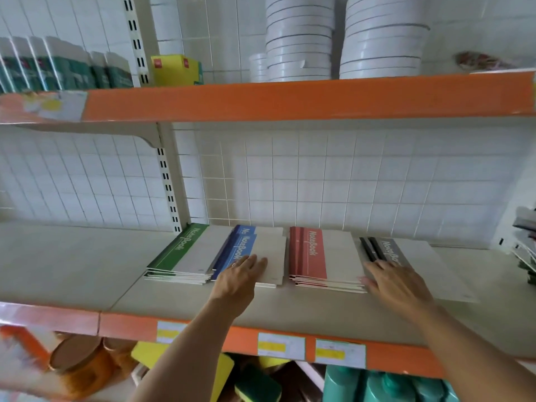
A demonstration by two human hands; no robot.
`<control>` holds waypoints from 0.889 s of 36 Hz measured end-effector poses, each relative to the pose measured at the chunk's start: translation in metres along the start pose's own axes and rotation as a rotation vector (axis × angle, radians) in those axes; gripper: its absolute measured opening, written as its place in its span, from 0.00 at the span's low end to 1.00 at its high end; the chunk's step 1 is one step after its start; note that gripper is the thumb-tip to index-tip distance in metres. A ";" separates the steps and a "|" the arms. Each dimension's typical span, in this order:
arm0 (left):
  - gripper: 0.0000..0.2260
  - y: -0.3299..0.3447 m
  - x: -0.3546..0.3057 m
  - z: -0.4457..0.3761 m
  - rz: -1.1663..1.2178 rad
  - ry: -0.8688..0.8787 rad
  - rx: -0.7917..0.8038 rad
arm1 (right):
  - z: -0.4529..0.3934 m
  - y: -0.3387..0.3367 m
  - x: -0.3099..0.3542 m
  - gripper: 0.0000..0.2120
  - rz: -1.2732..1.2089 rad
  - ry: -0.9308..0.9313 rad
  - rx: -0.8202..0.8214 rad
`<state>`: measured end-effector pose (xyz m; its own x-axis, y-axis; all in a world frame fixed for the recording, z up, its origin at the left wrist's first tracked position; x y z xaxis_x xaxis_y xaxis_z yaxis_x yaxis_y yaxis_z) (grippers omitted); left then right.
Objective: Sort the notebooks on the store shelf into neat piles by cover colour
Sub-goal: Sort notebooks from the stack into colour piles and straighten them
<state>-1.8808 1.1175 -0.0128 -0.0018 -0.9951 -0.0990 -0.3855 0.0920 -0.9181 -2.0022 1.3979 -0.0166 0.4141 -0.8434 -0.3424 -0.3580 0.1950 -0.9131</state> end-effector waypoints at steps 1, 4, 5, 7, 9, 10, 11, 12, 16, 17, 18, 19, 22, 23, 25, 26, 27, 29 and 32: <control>0.25 0.004 0.002 -0.001 0.014 0.000 0.092 | 0.000 -0.001 0.001 0.20 0.006 0.005 0.003; 0.21 0.010 0.009 -0.005 0.042 -0.014 0.214 | -0.003 -0.007 0.004 0.20 0.021 0.019 -0.021; 0.22 0.013 0.011 -0.006 0.045 -0.026 0.247 | -0.004 -0.009 0.005 0.20 0.021 0.025 -0.029; 0.28 0.016 0.015 -0.010 0.052 -0.045 0.314 | -0.005 -0.013 0.007 0.20 -0.005 0.039 -0.041; 0.32 0.016 0.019 -0.012 0.038 -0.036 0.353 | -0.007 -0.015 0.009 0.20 0.003 0.044 -0.059; 0.33 0.015 0.019 -0.014 0.033 -0.029 0.362 | -0.007 -0.016 0.010 0.21 0.003 0.047 -0.066; 0.32 0.014 0.020 -0.015 0.033 -0.024 0.366 | -0.007 -0.014 0.011 0.21 0.000 0.047 -0.063; 0.32 0.014 0.021 -0.017 0.035 -0.021 0.370 | -0.006 -0.012 0.012 0.22 0.000 0.045 -0.071; 0.29 0.013 0.021 -0.022 0.030 -0.011 0.357 | -0.007 -0.004 0.017 0.25 -0.014 0.069 -0.090; 0.29 0.012 0.021 -0.022 0.035 -0.013 0.350 | -0.007 -0.003 0.018 0.25 -0.021 0.080 -0.110; 0.29 0.012 0.021 -0.022 0.051 -0.019 0.343 | -0.005 -0.002 0.020 0.24 -0.032 0.097 -0.126; 0.29 0.012 0.020 -0.022 0.068 -0.026 0.333 | -0.004 -0.002 0.023 0.23 -0.031 0.112 -0.156; 0.28 0.012 0.016 -0.024 0.108 -0.023 0.277 | -0.001 -0.007 0.029 0.15 -0.040 0.131 -0.162; 0.28 0.012 0.013 -0.025 0.118 -0.017 0.260 | 0.000 -0.007 0.030 0.14 -0.058 0.144 -0.175; 0.27 0.011 0.006 -0.028 0.128 -0.001 0.248 | 0.003 -0.010 0.030 0.18 -0.099 0.154 -0.176; 0.27 0.011 0.001 -0.030 0.128 0.012 0.249 | 0.005 -0.011 0.030 0.19 -0.087 0.144 -0.185; 0.27 0.010 -0.004 -0.032 0.127 0.026 0.252 | 0.007 -0.011 0.030 0.20 -0.091 0.133 -0.162; 0.27 0.008 -0.015 -0.035 0.134 0.057 0.249 | 0.012 -0.013 0.030 0.18 -0.119 0.137 -0.086; 0.25 0.005 -0.035 -0.040 0.171 0.103 0.233 | 0.024 -0.010 0.021 0.18 -0.115 0.159 -0.034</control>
<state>-1.9191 1.1514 0.0014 -0.1465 -0.9618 -0.2314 -0.1497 0.2528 -0.9559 -1.9697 1.3906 -0.0196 0.3176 -0.9281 -0.1944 -0.3449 0.0779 -0.9354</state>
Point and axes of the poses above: each hand's wrist, its own z-axis away from the middle knuckle, its own y-axis out of the palm, x = y × z, the point moved 3 cm from there along -z, towards the middle knuckle, and after that the axes turned 8 degrees about z, right-handed, at the moved point
